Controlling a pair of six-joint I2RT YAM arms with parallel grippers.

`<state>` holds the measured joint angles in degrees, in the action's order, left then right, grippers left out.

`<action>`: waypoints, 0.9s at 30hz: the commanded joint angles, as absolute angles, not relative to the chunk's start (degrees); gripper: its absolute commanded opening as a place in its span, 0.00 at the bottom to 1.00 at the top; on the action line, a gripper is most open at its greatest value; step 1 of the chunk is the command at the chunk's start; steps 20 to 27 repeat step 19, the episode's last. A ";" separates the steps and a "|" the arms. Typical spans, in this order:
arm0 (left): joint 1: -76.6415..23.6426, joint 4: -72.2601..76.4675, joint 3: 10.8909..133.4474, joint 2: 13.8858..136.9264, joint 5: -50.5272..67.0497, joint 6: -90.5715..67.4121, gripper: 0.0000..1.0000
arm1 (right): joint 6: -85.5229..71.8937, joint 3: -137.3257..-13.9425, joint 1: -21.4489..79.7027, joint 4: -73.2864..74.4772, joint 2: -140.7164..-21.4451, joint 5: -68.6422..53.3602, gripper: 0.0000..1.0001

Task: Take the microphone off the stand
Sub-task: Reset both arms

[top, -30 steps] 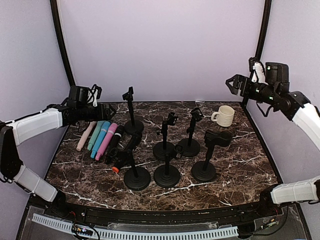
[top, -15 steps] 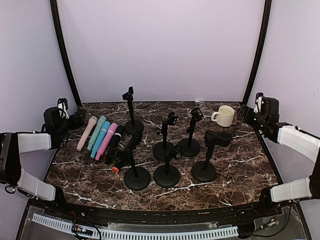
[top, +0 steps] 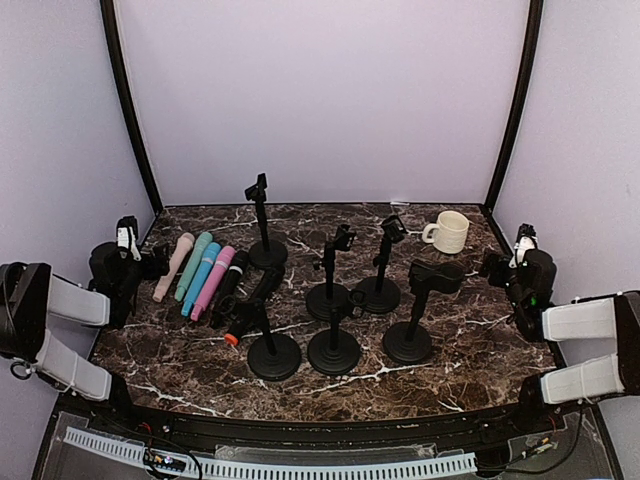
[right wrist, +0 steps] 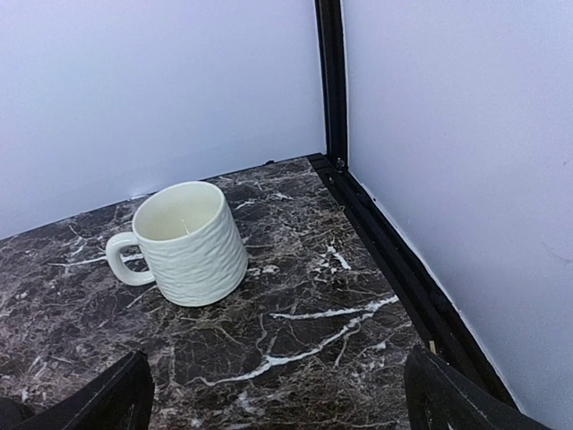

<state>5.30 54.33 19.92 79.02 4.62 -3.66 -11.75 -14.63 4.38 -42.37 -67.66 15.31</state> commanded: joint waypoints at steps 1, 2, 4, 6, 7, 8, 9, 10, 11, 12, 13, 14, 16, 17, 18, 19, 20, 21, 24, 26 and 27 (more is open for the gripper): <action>5.26 58.48 16.86 74.71 4.07 -0.37 0.88 | -9.66 -13.39 4.31 -54.12 -71.19 17.83 0.99; 5.23 58.77 16.25 74.75 5.10 -0.36 0.89 | -9.55 -13.10 4.31 -55.78 -72.20 17.90 0.99; 5.25 61.53 14.82 76.11 5.49 0.89 0.89 | -8.93 -12.99 4.31 -57.90 -73.89 18.15 0.98; 5.26 62.22 15.16 78.01 4.91 0.67 0.89 | -8.64 -12.98 4.31 -58.72 -74.69 18.23 0.99; 5.22 62.33 15.74 78.60 4.91 0.63 0.89 | -8.56 -12.83 4.31 -59.17 -74.86 18.14 0.99; 5.22 62.46 16.11 79.61 5.43 0.67 0.89 | -8.60 -12.47 4.31 -59.61 -74.88 18.11 0.99; 5.26 62.92 16.10 79.97 5.61 0.74 0.89 | -8.61 -12.25 4.31 -59.81 -74.76 18.15 0.99; 5.27 63.15 16.02 80.31 5.67 0.68 0.89 | -8.61 -11.96 4.31 -60.09 -74.53 18.28 0.99; 5.27 63.42 15.96 80.32 5.44 0.52 0.89 | -8.61 -11.69 4.31 -60.43 -74.34 18.29 0.99; 5.27 63.48 15.75 80.13 5.22 0.48 0.89 | -8.61 -11.49 4.31 -60.65 -74.26 18.28 0.99; 5.21 63.53 15.61 79.92 4.93 0.45 0.89 | -8.61 -11.39 4.31 -60.72 -74.11 18.24 0.99; 5.24 63.54 15.24 79.55 4.84 0.44 0.89 | -8.62 -11.39 4.31 -60.81 -74.09 18.13 0.99; 5.27 64.14 14.59 79.05 4.76 0.58 0.89 | -8.62 -11.43 4.34 -60.94 -74.20 18.06 0.99; 5.27 64.53 14.50 78.93 4.51 0.50 0.89 | -8.61 -11.47 4.31 -60.99 -74.30 18.10 0.98; 5.23 64.54 14.52 78.89 4.19 0.38 0.89 | -8.61 -11.51 4.31 -60.95 -74.35 18.15 0.99; 5.26 64.44 14.60 78.85 3.18 0.29 0.89 | -8.62 -11.45 4.31 -60.96 -74.28 18.25 0.99; 5.26 64.44 14.60 78.85 3.18 0.29 0.89 | -8.62 -11.45 4.31 -60.96 -74.28 18.25 0.99; 5.26 64.44 14.60 78.85 3.18 0.29 0.89 | -8.62 -11.45 4.31 -60.96 -74.28 18.25 0.99; 5.26 64.44 14.60 78.85 3.18 0.29 0.89 | -8.62 -11.45 4.31 -60.96 -74.28 18.25 0.99; 5.26 64.44 14.60 78.85 3.18 0.29 0.89 | -8.62 -11.45 4.31 -60.96 -74.28 18.25 0.99; 5.26 64.44 14.60 78.85 3.18 0.29 0.89 | -8.62 -11.45 4.31 -60.96 -74.28 18.25 0.99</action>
